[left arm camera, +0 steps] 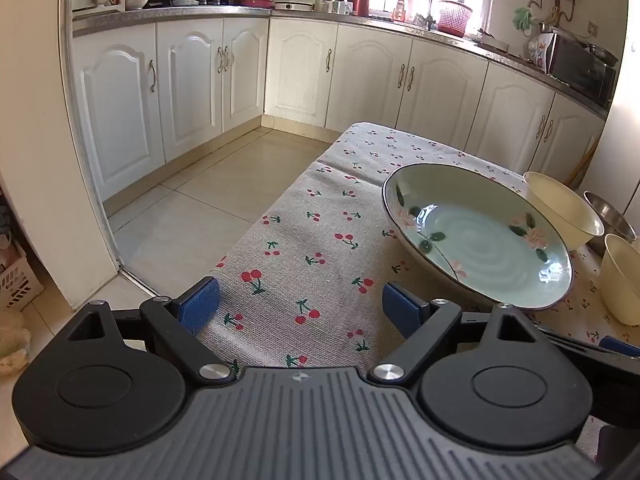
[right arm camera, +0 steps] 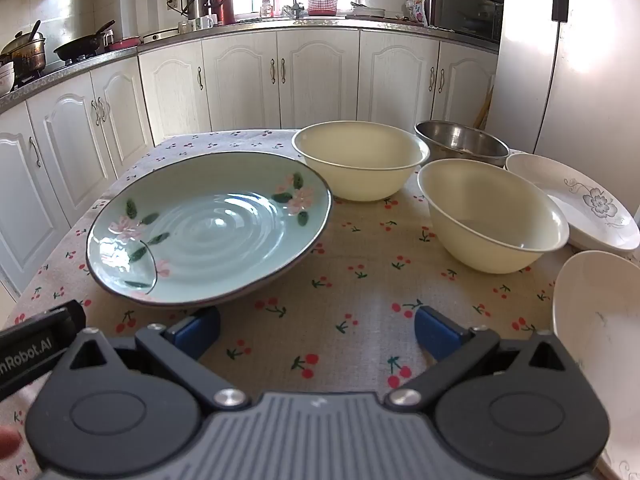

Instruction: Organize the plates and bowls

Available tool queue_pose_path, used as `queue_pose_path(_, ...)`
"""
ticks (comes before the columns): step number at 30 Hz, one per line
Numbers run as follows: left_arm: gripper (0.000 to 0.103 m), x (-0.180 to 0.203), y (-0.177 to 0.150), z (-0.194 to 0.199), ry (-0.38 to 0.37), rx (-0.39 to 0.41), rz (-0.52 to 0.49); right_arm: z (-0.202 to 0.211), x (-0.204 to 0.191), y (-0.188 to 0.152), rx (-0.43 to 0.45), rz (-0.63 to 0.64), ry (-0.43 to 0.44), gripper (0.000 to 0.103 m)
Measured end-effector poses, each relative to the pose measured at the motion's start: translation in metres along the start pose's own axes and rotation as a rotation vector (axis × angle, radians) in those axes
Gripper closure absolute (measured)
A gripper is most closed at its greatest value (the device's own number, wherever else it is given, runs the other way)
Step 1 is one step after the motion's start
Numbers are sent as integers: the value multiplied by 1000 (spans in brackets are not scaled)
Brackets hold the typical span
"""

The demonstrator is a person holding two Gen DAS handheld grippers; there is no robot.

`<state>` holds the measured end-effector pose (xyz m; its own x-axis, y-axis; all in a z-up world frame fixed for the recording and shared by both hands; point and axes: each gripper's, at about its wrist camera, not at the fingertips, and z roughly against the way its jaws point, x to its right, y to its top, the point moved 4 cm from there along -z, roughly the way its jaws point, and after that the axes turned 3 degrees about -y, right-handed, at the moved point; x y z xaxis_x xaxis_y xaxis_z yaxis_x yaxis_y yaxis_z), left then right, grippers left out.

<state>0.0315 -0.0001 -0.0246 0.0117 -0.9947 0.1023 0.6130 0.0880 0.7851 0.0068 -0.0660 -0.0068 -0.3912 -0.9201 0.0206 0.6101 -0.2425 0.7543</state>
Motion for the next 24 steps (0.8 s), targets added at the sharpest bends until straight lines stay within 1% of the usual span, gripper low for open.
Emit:
queue_pose_path(10, 0, 3, 0, 0, -6, 2, 8, -2, 1, 2, -4, 3, 4, 0)
queue_pose_path(15, 0, -2, 0, 1, -10, 1, 7, 11, 4, -3, -29, 5, 18, 1)
queue_pose_path(18, 0, -5, -2, 6, 20, -14, 9, 30, 10, -13, 12, -18, 36, 1)
queue_pose_path(22, 0, -11, -1, 30, -11, -2, 36, 60, 15, -16, 61, 10, 40, 1)
queue_pose_path(24, 0, -9, 0, 45, -7, 11, 28, 79, 21, -16, 93, 16, 44, 1)
